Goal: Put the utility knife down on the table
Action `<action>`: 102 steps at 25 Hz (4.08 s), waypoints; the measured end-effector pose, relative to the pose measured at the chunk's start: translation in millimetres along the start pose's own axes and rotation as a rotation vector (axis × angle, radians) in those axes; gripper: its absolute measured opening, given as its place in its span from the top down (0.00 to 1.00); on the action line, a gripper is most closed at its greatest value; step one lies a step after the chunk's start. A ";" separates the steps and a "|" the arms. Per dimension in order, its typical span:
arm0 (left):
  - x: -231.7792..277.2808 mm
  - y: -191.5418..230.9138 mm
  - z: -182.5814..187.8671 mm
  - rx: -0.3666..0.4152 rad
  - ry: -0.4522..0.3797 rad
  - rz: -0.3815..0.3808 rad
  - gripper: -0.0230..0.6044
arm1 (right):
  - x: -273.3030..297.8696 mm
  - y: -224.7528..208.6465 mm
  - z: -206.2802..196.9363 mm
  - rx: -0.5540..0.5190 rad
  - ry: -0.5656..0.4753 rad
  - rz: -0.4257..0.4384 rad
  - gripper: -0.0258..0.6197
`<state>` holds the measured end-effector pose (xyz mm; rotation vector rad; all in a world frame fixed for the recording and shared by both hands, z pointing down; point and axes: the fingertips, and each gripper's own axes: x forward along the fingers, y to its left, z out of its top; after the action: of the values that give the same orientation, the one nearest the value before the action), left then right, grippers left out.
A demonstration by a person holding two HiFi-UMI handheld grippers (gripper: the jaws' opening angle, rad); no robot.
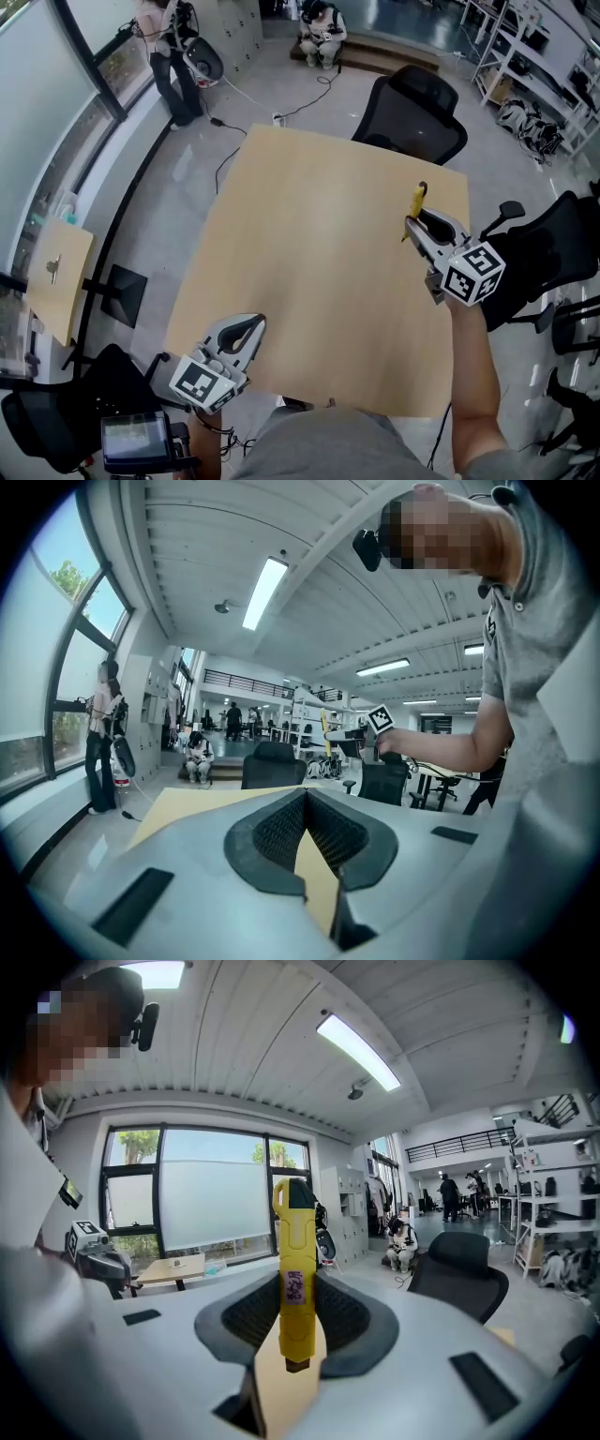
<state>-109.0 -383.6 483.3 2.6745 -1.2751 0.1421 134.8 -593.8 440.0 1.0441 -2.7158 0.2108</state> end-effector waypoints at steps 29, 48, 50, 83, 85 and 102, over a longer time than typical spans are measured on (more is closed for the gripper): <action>8.5 -3.0 -25.1 -0.042 0.045 0.042 0.96 | 103.3 -83.7 -107.4 -0.139 0.329 0.000 0.78; 17.1 -2.1 -38.5 -0.048 0.078 0.045 0.96 | 150.1 -111.3 -173.1 -0.247 0.497 0.012 0.78; 17.9 -2.1 -41.4 -0.050 0.085 0.046 0.96 | 152.9 -114.0 -179.7 -0.268 0.515 0.011 0.78; 52.7 -4.2 -57.2 -0.061 0.120 0.015 0.96 | 176.0 -142.6 -272.0 -0.610 0.762 0.084 0.78; 53.8 -3.1 -58.8 -0.064 0.122 0.014 0.96 | 177.6 -143.1 -275.9 -0.634 0.774 0.092 0.78; 63.3 5.7 -74.4 -0.091 0.135 -0.007 0.96 | 181.9 -145.1 -325.3 -0.841 0.907 0.200 0.78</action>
<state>-74.4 -420.6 567.0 2.5454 -1.2018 0.2530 152.1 -748.3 808.5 0.2926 -1.7581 -0.3328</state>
